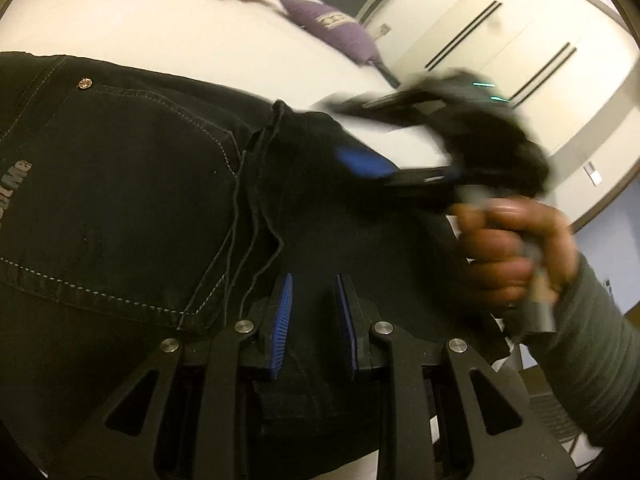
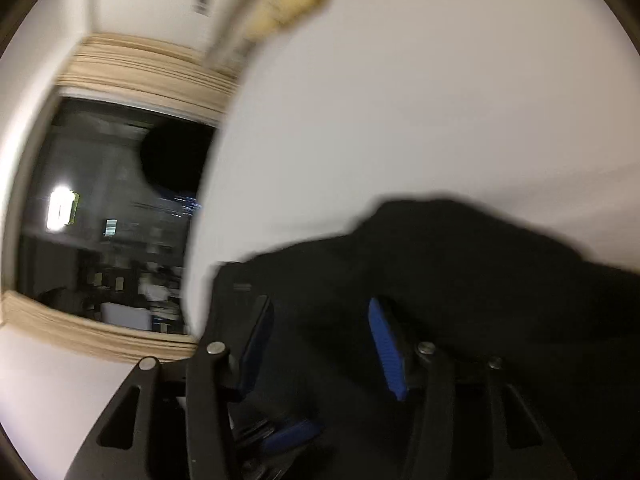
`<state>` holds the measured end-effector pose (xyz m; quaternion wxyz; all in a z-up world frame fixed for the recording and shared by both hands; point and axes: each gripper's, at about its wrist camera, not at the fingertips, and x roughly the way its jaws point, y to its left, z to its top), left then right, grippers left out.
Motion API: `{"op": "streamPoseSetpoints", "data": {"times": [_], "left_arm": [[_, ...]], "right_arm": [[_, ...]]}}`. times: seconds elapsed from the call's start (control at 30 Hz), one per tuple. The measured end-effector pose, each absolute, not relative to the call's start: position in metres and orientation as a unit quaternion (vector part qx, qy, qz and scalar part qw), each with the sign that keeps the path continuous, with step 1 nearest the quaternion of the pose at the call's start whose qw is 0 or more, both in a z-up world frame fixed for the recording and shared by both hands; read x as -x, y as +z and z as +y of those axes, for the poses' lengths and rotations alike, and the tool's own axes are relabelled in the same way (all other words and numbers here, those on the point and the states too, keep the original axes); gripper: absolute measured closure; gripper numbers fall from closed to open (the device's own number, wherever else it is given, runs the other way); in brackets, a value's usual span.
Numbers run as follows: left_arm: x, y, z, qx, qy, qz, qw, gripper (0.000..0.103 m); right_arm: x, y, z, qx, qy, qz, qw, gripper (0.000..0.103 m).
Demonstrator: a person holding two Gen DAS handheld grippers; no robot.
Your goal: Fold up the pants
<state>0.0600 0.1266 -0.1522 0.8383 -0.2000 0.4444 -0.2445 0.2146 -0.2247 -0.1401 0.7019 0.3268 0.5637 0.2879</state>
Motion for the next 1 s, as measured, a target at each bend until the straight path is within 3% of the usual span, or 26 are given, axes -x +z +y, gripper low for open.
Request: {"op": "streamPoseSetpoints", "data": {"times": [0.07,0.1,0.2,0.27,0.37,0.4,0.43,0.47,0.5,0.53,0.6,0.67,0.73,0.77,0.8,0.83,0.93,0.97,1.0], "left_arm": [[-0.052,-0.156,0.122,0.2,-0.251,0.44,0.838,0.082],[-0.052,-0.154,0.123,0.208,-0.251,0.443,0.835,0.082],[-0.04,-0.141,0.133,0.204,-0.237,0.432,0.846,0.081],[-0.032,-0.139,0.138,0.196,-0.231,0.427,0.852,0.081],[-0.029,-0.15,0.131,0.214,-0.232,0.422,0.85,0.081],[-0.035,-0.156,0.114,0.216,-0.229,0.422,0.85,0.081],[-0.029,-0.155,0.115,0.214,-0.229,0.422,0.851,0.081],[-0.026,-0.156,0.116,0.212,-0.229,0.42,0.852,0.081],[-0.025,-0.157,0.117,0.21,-0.229,0.422,0.852,0.081],[-0.023,-0.154,0.117,0.211,-0.229,0.423,0.851,0.081],[-0.023,-0.143,0.113,0.221,-0.219,0.413,0.856,0.081],[-0.011,-0.13,0.124,0.226,-0.207,0.395,0.866,0.081],[0.002,-0.121,0.146,0.247,-0.183,0.392,0.867,0.081],[0.009,-0.113,0.16,0.261,-0.175,0.384,0.868,0.081],[0.016,-0.108,0.172,0.271,-0.164,0.374,0.872,0.081],[0.026,-0.102,0.191,0.282,-0.144,0.364,0.876,0.081],[0.05,-0.091,0.241,0.304,-0.087,0.346,0.883,0.078],[0.059,-0.089,0.266,0.319,-0.056,0.338,0.884,0.073],[0.064,-0.09,0.281,0.331,-0.037,0.335,0.882,0.045]], "right_arm": [[-0.22,-0.147,-0.223,-0.309,0.268,0.568,0.714,0.081],[-0.218,-0.145,-0.226,-0.307,0.264,0.575,0.71,0.082],[-0.186,-0.105,-0.247,-0.301,0.289,0.557,0.718,0.072],[-0.155,-0.085,-0.264,-0.338,0.317,0.523,0.716,0.043],[-0.099,-0.103,-0.293,-0.39,0.304,0.503,0.709,0.038],[-0.087,-0.119,-0.296,-0.397,0.296,0.508,0.705,0.046],[-0.068,-0.138,-0.303,-0.395,0.29,0.5,0.715,0.086],[-0.057,-0.144,-0.308,-0.377,0.279,0.492,0.733,0.103],[-0.048,-0.147,-0.315,-0.372,0.263,0.494,0.741,0.103],[-0.042,-0.143,-0.324,-0.402,0.256,0.486,0.732,0.099],[-0.044,-0.12,-0.312,-0.416,0.266,0.465,0.735,0.075],[-0.046,-0.098,-0.296,-0.405,0.308,0.431,0.745,0.041],[-0.048,-0.097,-0.271,-0.391,0.339,0.437,0.736,0.022],[-0.053,-0.108,-0.26,-0.376,0.33,0.46,0.734,0.021],[-0.058,-0.122,-0.25,-0.355,0.315,0.486,0.734,0.026],[-0.059,-0.13,-0.242,-0.309,0.292,0.504,0.752,0.044],[-0.06,-0.112,-0.228,-0.279,0.277,0.517,0.76,0.042],[-0.064,-0.102,-0.222,-0.29,0.288,0.512,0.755,0.042],[-0.067,-0.091,-0.212,-0.295,0.304,0.5,0.756,0.042]]}}
